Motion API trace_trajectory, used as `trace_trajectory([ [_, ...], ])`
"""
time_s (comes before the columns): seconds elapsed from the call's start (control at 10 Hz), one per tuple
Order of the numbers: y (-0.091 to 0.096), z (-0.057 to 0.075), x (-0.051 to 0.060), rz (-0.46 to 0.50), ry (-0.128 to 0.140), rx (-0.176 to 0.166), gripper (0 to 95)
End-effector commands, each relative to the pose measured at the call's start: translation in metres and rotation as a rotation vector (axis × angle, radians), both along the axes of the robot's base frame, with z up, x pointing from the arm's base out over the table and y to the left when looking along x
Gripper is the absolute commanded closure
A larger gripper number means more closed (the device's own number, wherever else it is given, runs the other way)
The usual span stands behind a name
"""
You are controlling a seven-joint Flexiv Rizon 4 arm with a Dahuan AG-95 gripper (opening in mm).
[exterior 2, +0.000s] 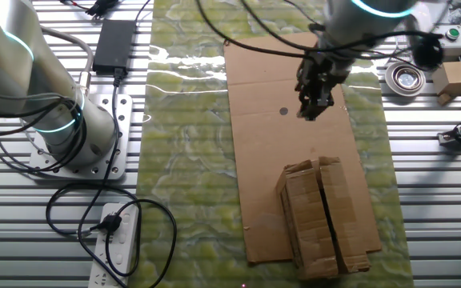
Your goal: Open a box
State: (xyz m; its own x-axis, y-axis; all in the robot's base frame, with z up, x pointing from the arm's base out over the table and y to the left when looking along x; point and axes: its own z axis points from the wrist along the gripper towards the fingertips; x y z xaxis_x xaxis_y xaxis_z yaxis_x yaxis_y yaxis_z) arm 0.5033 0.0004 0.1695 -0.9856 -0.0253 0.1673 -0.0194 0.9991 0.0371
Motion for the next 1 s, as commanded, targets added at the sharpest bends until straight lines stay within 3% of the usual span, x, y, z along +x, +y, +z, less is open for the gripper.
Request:
trace_trajectory([
  [0.1, -0.001, 0.001, -0.003, 0.01, -0.005, -0.002, 95.0],
  [0.6, -0.015, 0.006, -0.009, 0.111, -0.022, 0.007, 95.0],
  [1.0, -0.051, -0.005, -0.012, 0.242, -0.022, 0.009, 95.0],
])
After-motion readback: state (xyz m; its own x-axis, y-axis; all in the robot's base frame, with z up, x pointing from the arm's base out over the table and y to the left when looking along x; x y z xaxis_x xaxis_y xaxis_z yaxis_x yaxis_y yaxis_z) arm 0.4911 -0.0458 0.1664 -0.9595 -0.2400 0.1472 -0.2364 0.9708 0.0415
